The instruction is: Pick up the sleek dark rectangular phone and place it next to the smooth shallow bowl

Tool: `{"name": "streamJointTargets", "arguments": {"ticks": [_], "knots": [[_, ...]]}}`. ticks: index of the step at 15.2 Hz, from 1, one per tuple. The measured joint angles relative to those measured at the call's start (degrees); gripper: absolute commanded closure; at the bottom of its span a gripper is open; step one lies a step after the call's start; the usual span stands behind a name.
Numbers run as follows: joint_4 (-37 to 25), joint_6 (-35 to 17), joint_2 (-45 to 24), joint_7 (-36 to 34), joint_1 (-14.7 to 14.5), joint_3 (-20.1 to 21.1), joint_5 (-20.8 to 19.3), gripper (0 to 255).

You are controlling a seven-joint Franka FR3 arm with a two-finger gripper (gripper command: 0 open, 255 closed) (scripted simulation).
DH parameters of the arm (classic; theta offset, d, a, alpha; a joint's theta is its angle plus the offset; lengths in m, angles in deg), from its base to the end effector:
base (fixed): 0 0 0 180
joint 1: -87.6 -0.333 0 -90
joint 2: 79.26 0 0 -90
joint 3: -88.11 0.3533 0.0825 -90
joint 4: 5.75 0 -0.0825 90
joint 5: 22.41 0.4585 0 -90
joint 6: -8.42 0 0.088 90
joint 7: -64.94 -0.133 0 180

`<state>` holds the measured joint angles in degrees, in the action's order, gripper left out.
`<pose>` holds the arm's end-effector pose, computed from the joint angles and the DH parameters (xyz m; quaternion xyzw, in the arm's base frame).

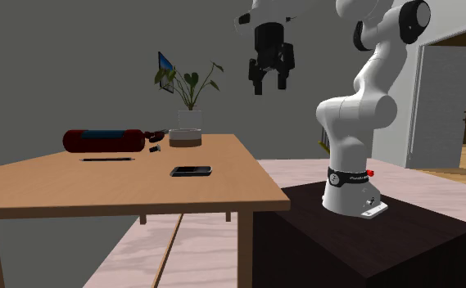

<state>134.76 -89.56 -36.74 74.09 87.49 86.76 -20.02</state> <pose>0.3755 -0.0040 0.5342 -0.9972 -0.0691 -0.0023 0.0285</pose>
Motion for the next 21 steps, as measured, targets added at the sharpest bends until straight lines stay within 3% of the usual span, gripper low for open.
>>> {"name": "streamJointTargets", "arguments": {"ticks": [3,9,21], "knots": [[-0.14,-1.85,-2.09,-0.78,0.26,0.12,0.15,0],[-2.03,-11.57,-14.14,-3.13,1.89,-0.48,0.20,0],[-13.32,-25.70,-40.38,-8.05,4.38,-2.27,1.52,0]]}}
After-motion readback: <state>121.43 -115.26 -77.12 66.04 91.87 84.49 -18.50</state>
